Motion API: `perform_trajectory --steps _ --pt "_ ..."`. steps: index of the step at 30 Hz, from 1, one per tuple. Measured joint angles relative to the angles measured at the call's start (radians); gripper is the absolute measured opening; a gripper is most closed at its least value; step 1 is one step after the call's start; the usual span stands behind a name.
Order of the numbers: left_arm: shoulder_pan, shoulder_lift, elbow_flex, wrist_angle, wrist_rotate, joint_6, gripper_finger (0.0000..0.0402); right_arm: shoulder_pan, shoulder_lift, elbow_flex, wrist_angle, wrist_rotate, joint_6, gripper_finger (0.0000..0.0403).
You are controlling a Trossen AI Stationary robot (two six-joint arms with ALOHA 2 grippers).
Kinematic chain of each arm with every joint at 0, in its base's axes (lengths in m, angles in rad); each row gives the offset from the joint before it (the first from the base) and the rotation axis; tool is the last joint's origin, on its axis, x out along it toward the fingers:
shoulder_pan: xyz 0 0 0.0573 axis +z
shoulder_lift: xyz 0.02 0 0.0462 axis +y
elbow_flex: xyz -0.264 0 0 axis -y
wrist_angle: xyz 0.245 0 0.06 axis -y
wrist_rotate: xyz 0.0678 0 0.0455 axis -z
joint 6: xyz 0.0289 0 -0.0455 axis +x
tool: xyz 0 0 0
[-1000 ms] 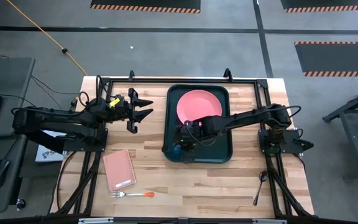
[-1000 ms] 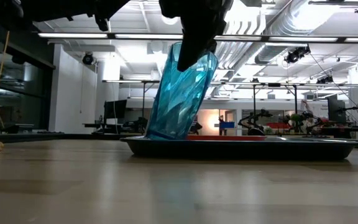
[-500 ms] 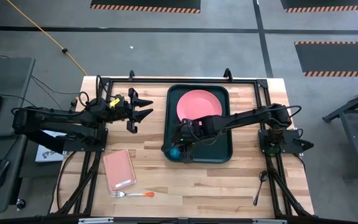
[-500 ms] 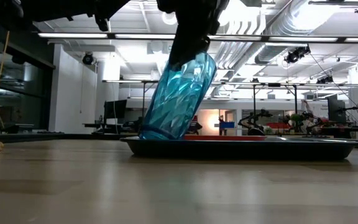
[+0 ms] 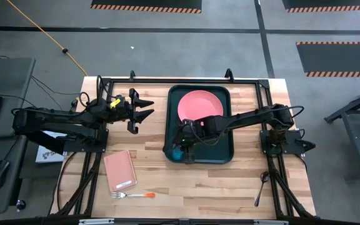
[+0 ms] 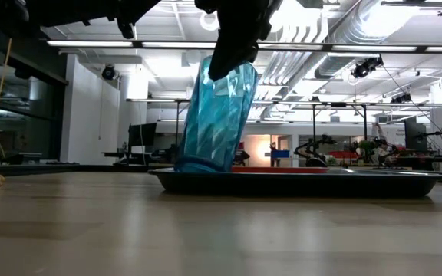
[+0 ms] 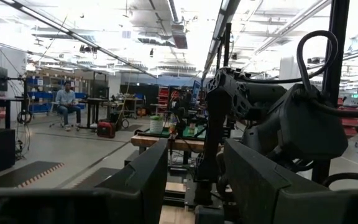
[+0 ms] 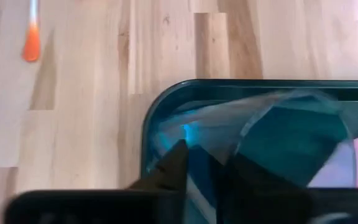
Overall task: Pick and place plate/cup/fork/spoon on tray
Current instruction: Put the glass on the black table tray to the bottom left of the pink plate
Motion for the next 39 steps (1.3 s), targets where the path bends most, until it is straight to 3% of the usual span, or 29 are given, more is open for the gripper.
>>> perform_trajectory --steps 3,12,22,31,39 --pt "0.000 0.000 0.000 0.000 0.000 0.000 0.0149 0.000 0.000 0.000 -0.004 0.009 -0.014 0.0011" --pt "0.000 0.000 0.000 0.000 0.000 0.000 0.0149 0.029 -0.001 0.000 -0.004 0.132 -0.077 0.0007" --pt "0.000 0.000 0.000 0.000 0.000 0.000 0.0149 0.057 0.001 0.000 -0.086 0.103 -0.021 0.0003" --pt "0.000 0.000 0.000 0.000 0.000 0.000 0.0149 0.057 0.012 0.000 -0.071 0.032 0.019 0.0001" --pt "0.000 0.000 0.000 0.000 0.000 -0.001 0.0149 0.057 0.020 0.000 -0.061 0.040 0.028 0.0005"
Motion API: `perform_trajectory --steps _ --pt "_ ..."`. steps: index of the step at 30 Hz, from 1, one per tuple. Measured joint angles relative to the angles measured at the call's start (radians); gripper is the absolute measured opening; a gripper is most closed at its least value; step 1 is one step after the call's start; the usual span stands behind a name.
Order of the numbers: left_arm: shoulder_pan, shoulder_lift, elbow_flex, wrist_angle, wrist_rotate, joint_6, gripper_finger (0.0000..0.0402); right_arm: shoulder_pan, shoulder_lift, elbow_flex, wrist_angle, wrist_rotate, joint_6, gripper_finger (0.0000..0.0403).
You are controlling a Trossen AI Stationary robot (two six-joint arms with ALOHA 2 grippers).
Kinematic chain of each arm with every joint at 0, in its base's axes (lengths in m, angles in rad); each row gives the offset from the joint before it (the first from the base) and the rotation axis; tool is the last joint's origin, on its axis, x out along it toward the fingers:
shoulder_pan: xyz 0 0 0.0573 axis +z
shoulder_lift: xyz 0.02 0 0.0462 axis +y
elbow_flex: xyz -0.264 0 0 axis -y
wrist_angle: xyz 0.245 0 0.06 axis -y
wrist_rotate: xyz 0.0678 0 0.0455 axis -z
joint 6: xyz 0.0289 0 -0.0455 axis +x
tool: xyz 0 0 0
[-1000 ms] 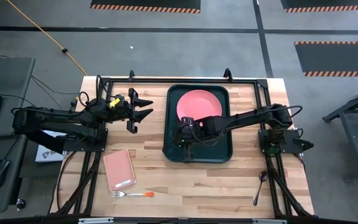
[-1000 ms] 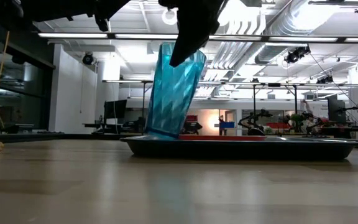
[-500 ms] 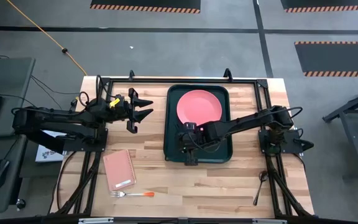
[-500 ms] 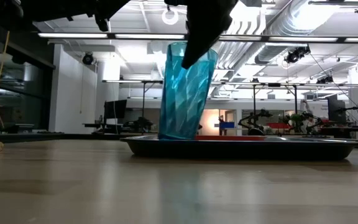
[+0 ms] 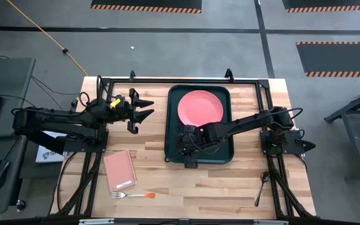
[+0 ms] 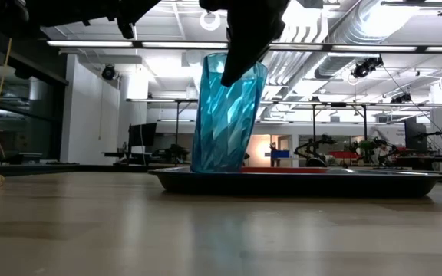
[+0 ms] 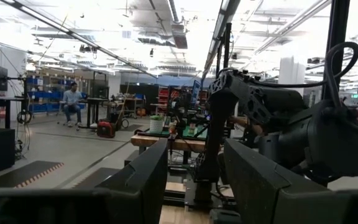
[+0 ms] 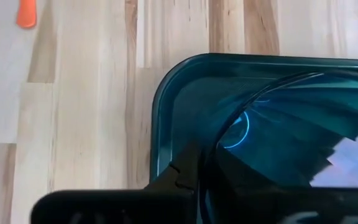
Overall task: Pick and place plate/cup/fork/spoon on tray
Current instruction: Put the glass on the black table tray to the bottom left of the pink plate, then adjust the pink plate on the black table tray
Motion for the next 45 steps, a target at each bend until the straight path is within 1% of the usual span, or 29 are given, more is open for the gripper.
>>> perform_trajectory --steps 7,11,14,22,25,27,31,33,36,38,43,45 --pt "0.000 0.000 0.000 -0.001 0.000 0.000 0.0149 -0.001 0.001 0.000 0.020 -0.004 0.001 0.0035" --pt "0.000 0.000 0.000 -0.002 0.000 -0.001 0.0149 -0.001 0.001 0.000 0.023 -0.004 0.000 0.0059" --pt "0.000 0.000 0.000 -0.002 0.000 -0.001 0.0149 -0.001 0.001 0.000 0.041 0.002 -0.002 0.0087" --pt "0.000 0.000 0.000 -0.002 0.000 -0.001 0.0149 -0.003 -0.027 0.000 0.041 0.005 -0.070 0.0179" --pt "0.000 0.000 0.000 -0.003 0.000 -0.001 0.0149 -0.007 -0.053 0.000 0.035 0.001 -0.079 0.0205" --pt "0.000 0.000 0.000 -0.003 0.000 -0.001 0.0149 -0.008 -0.073 0.000 0.035 -0.020 -0.089 0.0216" --pt "0.000 0.000 0.000 -0.004 0.000 -0.001 0.0149 -0.008 -0.121 0.000 0.031 -0.061 -0.133 0.0226" --pt "0.000 0.000 0.000 -0.005 0.000 -0.001 0.0149 -0.008 -0.156 0.000 -0.001 -0.079 -0.157 0.0226" --pt "0.000 0.000 0.000 -0.012 0.000 -0.001 0.0149 -0.008 -0.210 0.000 -0.057 -0.076 -0.168 0.0224" --pt "0.000 0.000 0.000 -0.019 0.000 -0.001 0.0149 -0.009 -0.240 0.000 -0.095 -0.037 -0.162 0.0220" --pt "0.000 0.000 0.000 -0.028 0.000 -0.014 0.0149 -0.030 -0.276 0.000 -0.206 0.134 -0.135 0.0202" --pt "0.000 0.000 0.000 -0.029 0.000 -0.028 0.0149 -0.047 -0.278 0.000 -0.231 0.166 -0.125 0.0194"
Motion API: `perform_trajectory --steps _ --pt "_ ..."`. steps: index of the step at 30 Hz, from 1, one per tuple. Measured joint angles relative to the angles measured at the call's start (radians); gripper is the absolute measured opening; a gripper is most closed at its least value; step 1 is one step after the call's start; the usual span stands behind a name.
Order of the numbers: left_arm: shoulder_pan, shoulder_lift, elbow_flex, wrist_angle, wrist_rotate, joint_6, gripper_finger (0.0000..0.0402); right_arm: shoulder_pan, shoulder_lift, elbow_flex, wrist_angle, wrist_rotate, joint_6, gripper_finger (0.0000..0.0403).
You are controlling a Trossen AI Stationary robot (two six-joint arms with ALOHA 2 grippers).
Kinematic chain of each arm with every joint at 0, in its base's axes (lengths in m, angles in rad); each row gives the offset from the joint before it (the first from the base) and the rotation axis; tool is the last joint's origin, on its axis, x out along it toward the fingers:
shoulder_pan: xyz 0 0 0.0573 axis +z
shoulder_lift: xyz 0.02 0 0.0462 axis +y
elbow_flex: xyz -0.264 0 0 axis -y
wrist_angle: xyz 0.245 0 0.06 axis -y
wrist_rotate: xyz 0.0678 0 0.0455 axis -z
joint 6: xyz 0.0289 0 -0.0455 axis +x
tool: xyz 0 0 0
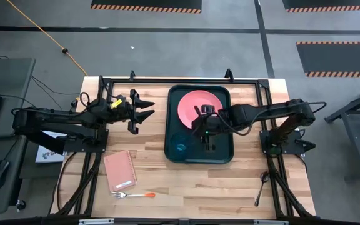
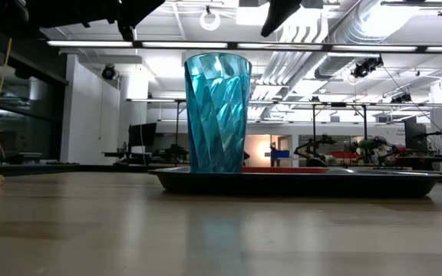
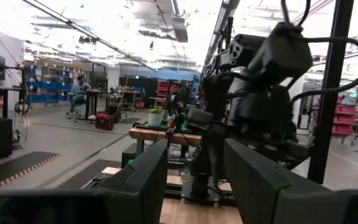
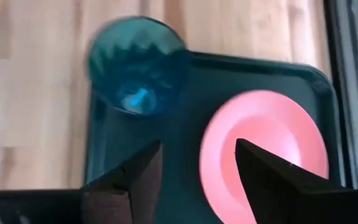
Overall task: Pick and place plate/cup/fork/spoon on tray
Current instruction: Adjust the pink plate on the black table tray
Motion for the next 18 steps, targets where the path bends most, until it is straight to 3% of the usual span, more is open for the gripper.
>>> perform_trajectory --steps 4,11,13,18 --pt "0.000 0.000 0.000 -0.004 0.000 -0.025 0.0149 -0.042 -0.008 -0.048 0.022 0.005 -0.006 0.0179" --pt "0.000 0.000 0.000 -0.036 0.003 -0.024 0.0149 -0.142 -0.164 -0.411 0.193 -0.031 0.014 0.0146" --pt "0.000 0.000 0.000 -0.036 0.003 -0.024 0.0149 -0.182 -0.240 -0.517 0.269 -0.023 0.042 0.0134" --pt "0.002 0.000 0.000 -0.033 0.002 -0.023 0.0149 -0.324 -0.406 -0.772 0.598 0.110 0.109 0.0089"
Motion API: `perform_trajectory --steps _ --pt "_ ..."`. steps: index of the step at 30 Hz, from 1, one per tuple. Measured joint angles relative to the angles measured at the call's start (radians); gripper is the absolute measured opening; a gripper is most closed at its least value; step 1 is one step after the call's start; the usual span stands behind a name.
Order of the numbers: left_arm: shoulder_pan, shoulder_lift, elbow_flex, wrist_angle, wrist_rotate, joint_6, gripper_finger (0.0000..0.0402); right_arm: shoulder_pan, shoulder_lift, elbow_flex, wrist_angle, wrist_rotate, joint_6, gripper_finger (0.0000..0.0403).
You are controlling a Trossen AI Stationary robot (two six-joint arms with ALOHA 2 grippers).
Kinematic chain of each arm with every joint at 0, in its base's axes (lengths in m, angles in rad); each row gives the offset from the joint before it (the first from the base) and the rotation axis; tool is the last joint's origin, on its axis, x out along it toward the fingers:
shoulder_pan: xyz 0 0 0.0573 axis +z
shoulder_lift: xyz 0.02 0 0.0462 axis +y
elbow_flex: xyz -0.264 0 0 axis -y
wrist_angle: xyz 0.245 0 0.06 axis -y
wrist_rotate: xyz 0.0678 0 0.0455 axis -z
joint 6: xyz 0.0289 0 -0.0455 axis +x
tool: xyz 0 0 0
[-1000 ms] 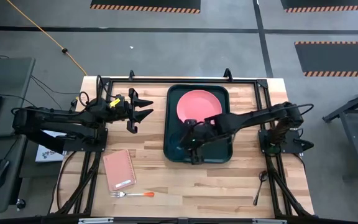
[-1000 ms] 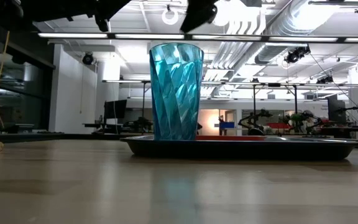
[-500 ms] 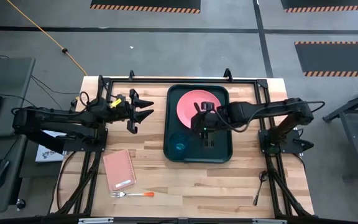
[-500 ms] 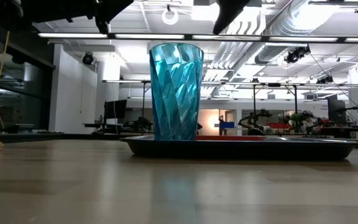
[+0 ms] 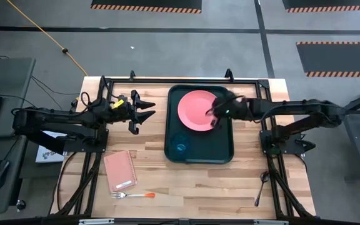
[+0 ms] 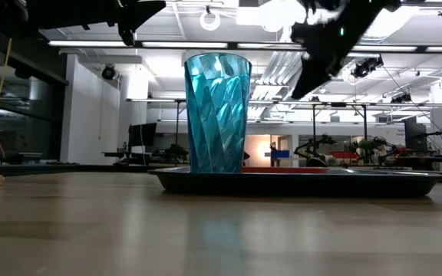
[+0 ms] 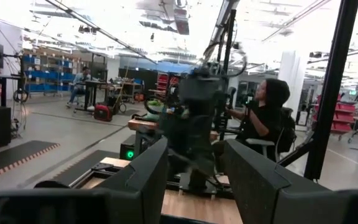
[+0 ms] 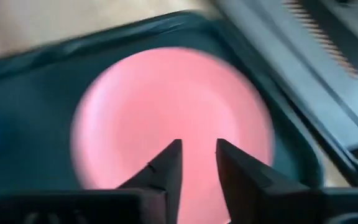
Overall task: Pick and place plate/cup/fork/spoon on tray
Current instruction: Adjust the pink plate on the black table tray
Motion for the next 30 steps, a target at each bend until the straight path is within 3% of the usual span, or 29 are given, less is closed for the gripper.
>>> perform_trajectory --steps 6,12,20,30 --pt "0.000 0.000 0.000 0.000 -0.001 0.000 0.0149 -0.222 0.004 -0.223 0.336 -0.053 0.168 0.0012" --pt "0.000 0.000 0.000 -0.002 -0.004 0.002 0.0149 -0.352 0.134 -0.258 0.469 -0.088 0.255 0.0004" --pt "0.001 0.000 0.000 -0.002 -0.006 0.002 0.0149 -0.433 0.338 -0.109 0.466 -0.085 0.276 0.0001" --pt "-0.001 0.000 0.000 -0.003 -0.006 0.001 0.0149 -0.483 0.552 0.152 0.305 -0.124 0.277 0.0000"
